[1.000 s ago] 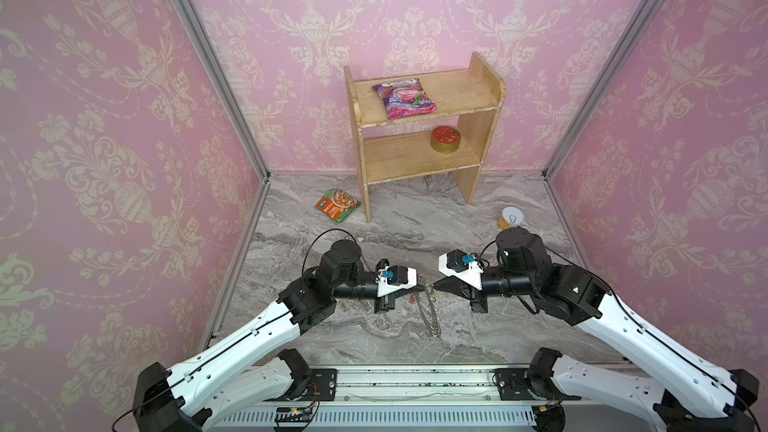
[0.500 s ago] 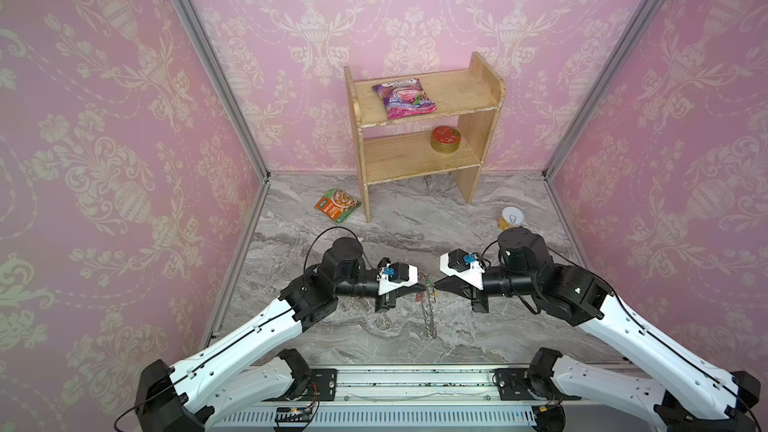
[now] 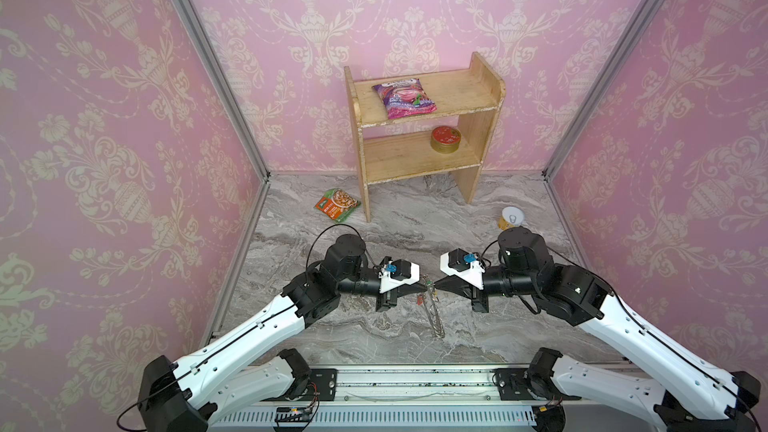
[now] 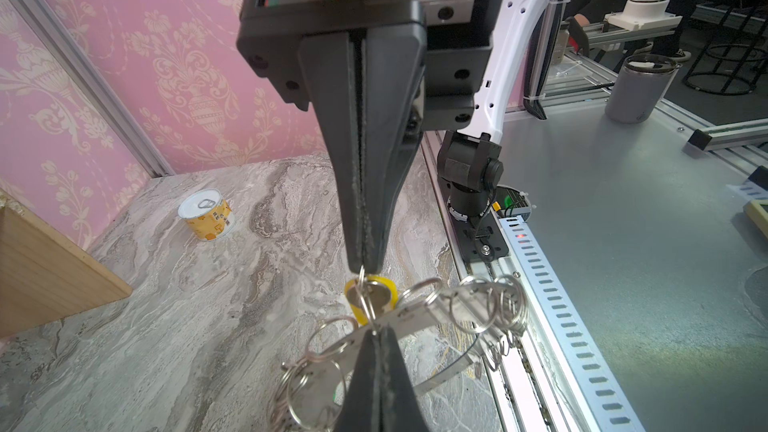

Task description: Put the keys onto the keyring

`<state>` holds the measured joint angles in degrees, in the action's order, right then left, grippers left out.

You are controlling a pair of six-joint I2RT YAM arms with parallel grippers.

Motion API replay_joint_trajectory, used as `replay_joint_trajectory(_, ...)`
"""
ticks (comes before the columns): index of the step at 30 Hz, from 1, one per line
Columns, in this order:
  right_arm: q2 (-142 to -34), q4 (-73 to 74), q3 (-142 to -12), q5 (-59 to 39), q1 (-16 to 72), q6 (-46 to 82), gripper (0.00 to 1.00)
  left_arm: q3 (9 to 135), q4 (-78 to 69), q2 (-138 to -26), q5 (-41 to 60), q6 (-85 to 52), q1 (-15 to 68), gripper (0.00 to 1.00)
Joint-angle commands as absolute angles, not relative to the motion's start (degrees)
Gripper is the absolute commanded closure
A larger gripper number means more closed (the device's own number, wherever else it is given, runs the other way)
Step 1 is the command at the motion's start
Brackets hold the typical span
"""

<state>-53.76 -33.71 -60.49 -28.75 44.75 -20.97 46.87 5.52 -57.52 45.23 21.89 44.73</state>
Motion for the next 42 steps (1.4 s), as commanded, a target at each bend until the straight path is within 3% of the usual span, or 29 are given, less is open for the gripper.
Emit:
replay_joint_trajectory(1, -52.83, -30.40, -62.51, -29.72, 44.55, -20.06, 1.00, 48.43, 7.13, -58.04, 48.13, 21.12, 44.66, 1.00)
replay_joint_trajectory(42, -53.52, -35.29, -63.30, -27.57, 47.49, -23.27, 1.00, 49.11, 3.29, -59.72, 53.26, 14.86, 41.49, 1.00)
